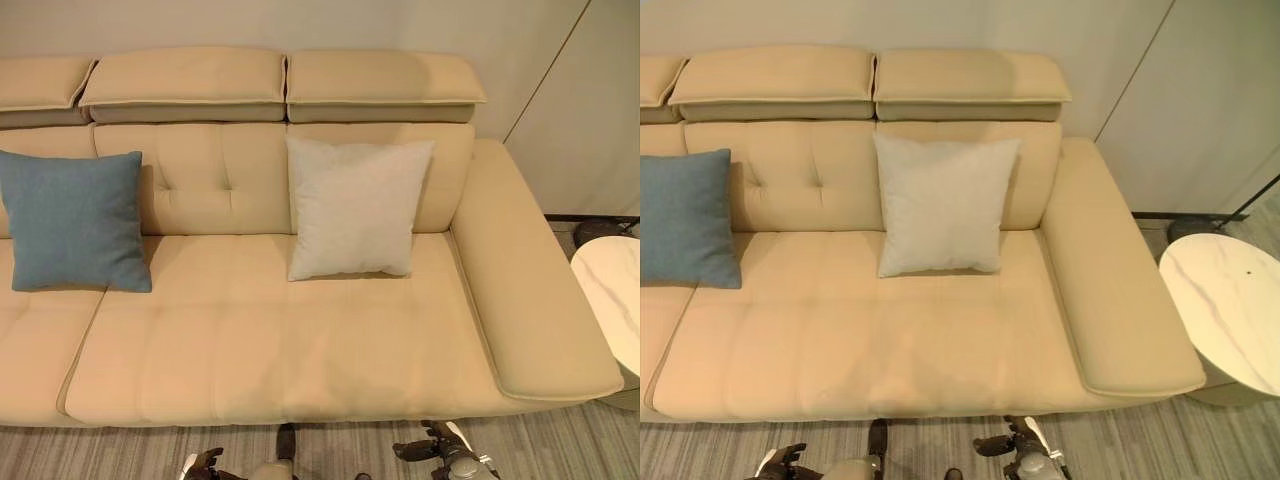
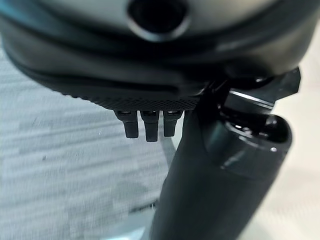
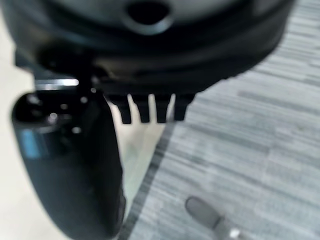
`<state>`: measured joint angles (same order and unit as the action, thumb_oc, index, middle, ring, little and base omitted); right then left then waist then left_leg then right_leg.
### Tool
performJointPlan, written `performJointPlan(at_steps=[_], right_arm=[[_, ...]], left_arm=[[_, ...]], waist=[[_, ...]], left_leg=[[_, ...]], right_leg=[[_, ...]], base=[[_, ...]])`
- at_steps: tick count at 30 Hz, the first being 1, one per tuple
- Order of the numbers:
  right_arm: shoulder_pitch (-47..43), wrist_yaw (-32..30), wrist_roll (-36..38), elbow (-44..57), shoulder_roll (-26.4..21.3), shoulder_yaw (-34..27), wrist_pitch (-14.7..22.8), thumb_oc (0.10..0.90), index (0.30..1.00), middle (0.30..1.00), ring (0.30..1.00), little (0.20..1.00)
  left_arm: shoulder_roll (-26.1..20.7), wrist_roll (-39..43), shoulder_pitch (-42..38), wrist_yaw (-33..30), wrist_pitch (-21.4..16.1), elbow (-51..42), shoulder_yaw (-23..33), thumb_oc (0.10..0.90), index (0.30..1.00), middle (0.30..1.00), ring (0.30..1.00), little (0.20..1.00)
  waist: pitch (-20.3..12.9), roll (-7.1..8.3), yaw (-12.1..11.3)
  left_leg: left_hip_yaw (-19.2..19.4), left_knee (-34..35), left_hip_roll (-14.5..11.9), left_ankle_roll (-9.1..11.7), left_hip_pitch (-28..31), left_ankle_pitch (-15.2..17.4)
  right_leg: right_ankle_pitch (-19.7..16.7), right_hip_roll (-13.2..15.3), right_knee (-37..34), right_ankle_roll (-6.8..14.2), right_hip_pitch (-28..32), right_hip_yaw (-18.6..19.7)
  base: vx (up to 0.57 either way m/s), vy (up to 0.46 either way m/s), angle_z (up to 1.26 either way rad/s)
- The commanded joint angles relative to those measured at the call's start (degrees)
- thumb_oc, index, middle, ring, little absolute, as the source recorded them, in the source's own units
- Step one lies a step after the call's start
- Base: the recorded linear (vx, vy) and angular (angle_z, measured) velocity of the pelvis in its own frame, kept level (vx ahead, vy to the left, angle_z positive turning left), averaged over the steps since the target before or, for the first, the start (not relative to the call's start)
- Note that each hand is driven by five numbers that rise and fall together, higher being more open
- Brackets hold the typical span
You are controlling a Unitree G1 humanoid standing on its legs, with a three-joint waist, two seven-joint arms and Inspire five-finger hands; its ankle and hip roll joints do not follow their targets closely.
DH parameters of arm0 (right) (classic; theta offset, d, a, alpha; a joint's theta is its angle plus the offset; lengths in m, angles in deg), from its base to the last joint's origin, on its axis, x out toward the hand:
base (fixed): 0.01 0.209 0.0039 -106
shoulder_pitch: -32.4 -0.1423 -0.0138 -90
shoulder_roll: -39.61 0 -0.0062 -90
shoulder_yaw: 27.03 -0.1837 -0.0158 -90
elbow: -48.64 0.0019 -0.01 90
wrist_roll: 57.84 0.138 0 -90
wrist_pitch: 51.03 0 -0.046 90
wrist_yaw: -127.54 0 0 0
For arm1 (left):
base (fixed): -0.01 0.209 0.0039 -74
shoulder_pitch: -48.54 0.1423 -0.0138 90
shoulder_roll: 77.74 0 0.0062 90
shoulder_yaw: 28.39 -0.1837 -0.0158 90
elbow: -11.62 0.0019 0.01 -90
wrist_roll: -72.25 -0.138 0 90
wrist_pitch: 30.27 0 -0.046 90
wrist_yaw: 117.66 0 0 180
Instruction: Pick up all the scattered cushions and arrange them neatly on the sofa.
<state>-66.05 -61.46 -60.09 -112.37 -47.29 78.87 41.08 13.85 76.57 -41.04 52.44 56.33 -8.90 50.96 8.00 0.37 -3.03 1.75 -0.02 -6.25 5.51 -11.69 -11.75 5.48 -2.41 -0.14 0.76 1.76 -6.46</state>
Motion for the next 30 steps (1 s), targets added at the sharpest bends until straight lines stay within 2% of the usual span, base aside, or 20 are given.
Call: performJointPlan(at_steps=[1,3,4,5,6,8,9,12,15,22,30], right_arm=[[0.82,-2.35,-0.29,1.01,-3.66,-0.17,0.07,0.8,0.9,0.9,0.9,0.9],[1.17,-2.6,-0.25,-0.28,-3.81,-0.4,-0.29,0.8,0.9,0.9,0.9,0.9],[1.5,-2.75,-0.16,-1.66,-3.84,-0.88,-0.2,0.8,0.9,0.9,0.9,0.9],[1.48,-2.75,-0.16,-1.67,-3.84,-0.88,-0.2,0.8,0.9,0.9,0.9,0.9],[1.75,-2.9,0.2,-2.74,-3.89,-1.63,-0.05,0.8,0.9,0.9,0.9,0.9],[1.74,-2.89,0.2,-2.74,-3.88,-1.63,-0.05,0.8,0.9,0.9,0.9,0.9],[2.33,-2.88,0.75,-3.28,-3.83,-2.54,0.01,0.8,0.9,0.9,0.9,0.9],[3.02,-2.42,1.05,-3.9,-3.52,-3.54,-0.19,0.8,0.9,0.9,0.9,0.9],[3.05,-2.24,1.51,-3.19,-2.96,-3.46,-0.13,0.8,0.9,0.9,0.9,0.9],[2.32,-2.39,1.13,-2.65,-2.41,-2.88,-0.49,0.8,0.9,0.9,0.9,0.9],[2.31,-2.39,1.33,-3.11,-1.45,-3.06,-0.73,0.8,0.9,0.9,0.9,0.9]], left_arm=[[0.49,-1.78,-3.81,-1.91,-0.22,0.97,-1.28,0.8,0.9,0.9,0.9,0.9],[0.86,-2.22,-3.96,-1.98,-0.11,1.26,-1.76,0.8,0.9,0.9,0.9,0.9],[1.28,-2.43,-3.71,-1.96,-0.09,1.57,-1.82,0.8,0.9,0.9,0.9,0.9],[1.29,-2.43,-3.73,-1.96,-0.09,1.57,-1.82,0.8,0.9,0.9,0.9,0.9],[1.66,-2.25,-3.42,-1.86,-0.02,2.22,-1.45,0.8,0.9,0.9,0.9,0.9],[1.66,-2.25,-3.43,-1.86,-0.02,2.23,-1.45,0.8,0.9,0.9,0.9,0.9],[1.96,-2.05,-2.91,-1.96,0.11,2.59,-1.31,0.8,0.9,0.9,0.9,0.9],[2.1,-2.99,-2.31,-1.96,0.55,3.07,-1.69,0.8,0.9,0.9,0.9,0.9],[1.49,-3.15,-2.66,-1.99,0.5,2.38,-1.8,0.8,0.9,0.9,0.9,0.9],[0.96,-4.21,-3.3,-2.13,0.81,2.2,-2.17,0.8,0.9,0.9,0.9,0.9],[1.36,-4.44,-2.79,-1.89,1.1,3.43,-1.8,0.8,0.9,0.9,0.9,0.9]], waist=[[2.16,1.0,1.62],[2.54,1.37,2.32],[2.45,2.33,2.82],[2.32,2.29,2.86],[2.08,3.04,3.4],[1.93,3.03,3.48],[1.5,2.93,4.31],[-0.14,1.89,5.13],[-1.16,1.76,5.64],[-2.46,1.73,5.48],[-3.62,1.74,5.69]], left_leg=[[1.64,2.97,4.47,-1.65,-2.98,2.27],[2.43,-0.06,4.64,-2.23,-2.79,4.72],[1.52,-4.76,5.51,-2.87,-1.73,8.81],[1.47,-4.81,5.49,-2.87,-1.94,8.77],[0.11,-9.18,6.5,-2.92,-0.4,12.99],[0.04,-9.13,6.53,-2.92,-0.59,12.87],[-0.4,-9.51,6.17,-2.82,1.67,13.76],[0.04,-3.32,5.33,-3.18,5.78,13.41],[-0.07,1.37,5.82,-3.47,8.76,12.65],[0.68,4.84,6.12,-3.74,11.33,12.1],[1.46,5.02,6.31,-3.7,12.0,12.24]], right_leg=[[0.22,2.87,1.28,3.3,-1.49,-0.06],[-0.74,3.55,1.28,3.0,-2.54,-1.17],[-1.52,4.72,1.05,2.85,-3.08,-1.74],[-1.59,4.69,1.03,2.84,-3.23,-1.79],[-2.3,5.82,1.12,2.72,-3.92,-1.98],[-2.36,5.83,1.11,2.72,-4.1,-2.05],[-2.59,6.2,1.16,2.9,-4.2,-2.36],[-2.4,5.37,1.73,3.27,-4.14,-2.18],[-2.84,5.53,1.74,3.98,-3.62,-1.97],[-3.29,5.73,1.06,4.85,-2.48,-1.78],[-4.09,5.98,-0.39,5.54,-1.22,-1.73]], base=[[-0.41,-0.144,0.77],[-0.24,-0.028,0.83],[-0.15,0.0,0.23],[-0.17,0.026,0.2],[-0.07,0.021,0.22],[-0.05,0.038,0.25],[0.0,0.084,0.3],[0.05,0.099,0.17],[0.06,0.109,-0.01],[0.0,0.052,-0.01],[0.0,0.013,-0.01]])
